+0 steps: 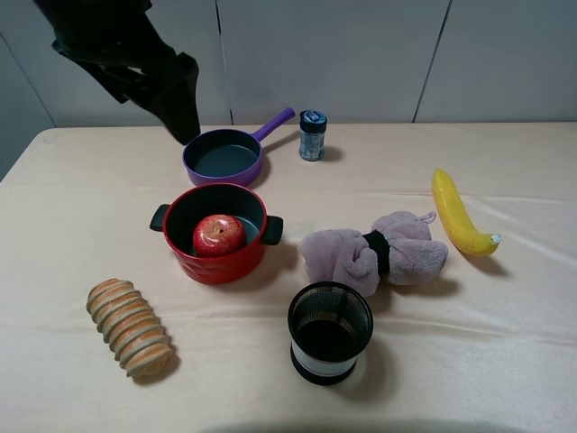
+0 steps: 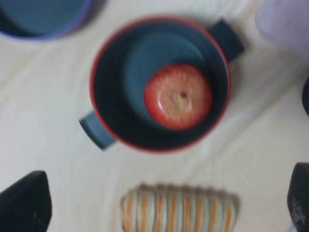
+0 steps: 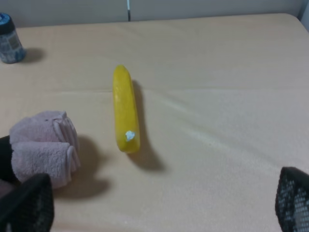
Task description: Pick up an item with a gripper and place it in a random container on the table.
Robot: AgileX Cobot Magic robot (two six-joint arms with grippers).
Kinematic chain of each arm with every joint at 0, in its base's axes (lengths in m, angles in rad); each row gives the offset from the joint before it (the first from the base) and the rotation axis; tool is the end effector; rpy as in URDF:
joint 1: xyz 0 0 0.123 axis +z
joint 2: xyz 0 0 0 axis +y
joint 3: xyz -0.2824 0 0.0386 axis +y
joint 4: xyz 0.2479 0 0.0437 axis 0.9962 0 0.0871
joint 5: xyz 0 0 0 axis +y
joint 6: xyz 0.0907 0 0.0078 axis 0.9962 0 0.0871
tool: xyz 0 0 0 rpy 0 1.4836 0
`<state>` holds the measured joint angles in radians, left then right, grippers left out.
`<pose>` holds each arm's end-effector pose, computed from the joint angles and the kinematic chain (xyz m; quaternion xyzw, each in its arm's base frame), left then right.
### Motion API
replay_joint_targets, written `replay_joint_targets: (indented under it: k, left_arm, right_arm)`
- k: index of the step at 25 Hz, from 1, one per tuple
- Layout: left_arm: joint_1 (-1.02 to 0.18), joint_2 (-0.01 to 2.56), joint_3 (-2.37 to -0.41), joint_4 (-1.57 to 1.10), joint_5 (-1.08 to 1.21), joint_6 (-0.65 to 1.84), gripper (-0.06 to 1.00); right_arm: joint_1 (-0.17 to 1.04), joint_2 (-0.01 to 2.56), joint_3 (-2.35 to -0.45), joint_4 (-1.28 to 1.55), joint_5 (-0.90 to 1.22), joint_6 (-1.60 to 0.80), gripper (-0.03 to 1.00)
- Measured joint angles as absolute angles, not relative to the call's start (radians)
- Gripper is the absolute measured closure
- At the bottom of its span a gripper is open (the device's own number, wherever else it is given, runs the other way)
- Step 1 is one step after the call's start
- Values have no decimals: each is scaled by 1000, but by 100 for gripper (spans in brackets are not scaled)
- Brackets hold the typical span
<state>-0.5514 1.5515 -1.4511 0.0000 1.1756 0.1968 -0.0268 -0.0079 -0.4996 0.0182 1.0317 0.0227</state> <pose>0.2709 -0.1666 0.3402 0.3588 0.9139 -0.0335 0.1869 -0.0048 0.0016 0.2794 0.0206 0.8433 0.0080 0.5370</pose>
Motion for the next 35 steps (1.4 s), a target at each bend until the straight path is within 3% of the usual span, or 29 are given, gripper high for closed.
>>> replay_joint_targets:
  k: [18, 29, 35]
  left_arm:
    - [-551, 1010, -1001, -54, 1176, 125, -5]
    - [-550, 635, -936, -45, 1179, 83, -5]
    - [-436, 437, -871, -45, 1178, 82, -5]
  right_arm:
    - [-27, -8, -500, 18, 1032, 23, 27]
    - [-27, -8, -500, 18, 1032, 23, 27]
    - [-27, -8, -500, 18, 1032, 23, 27]
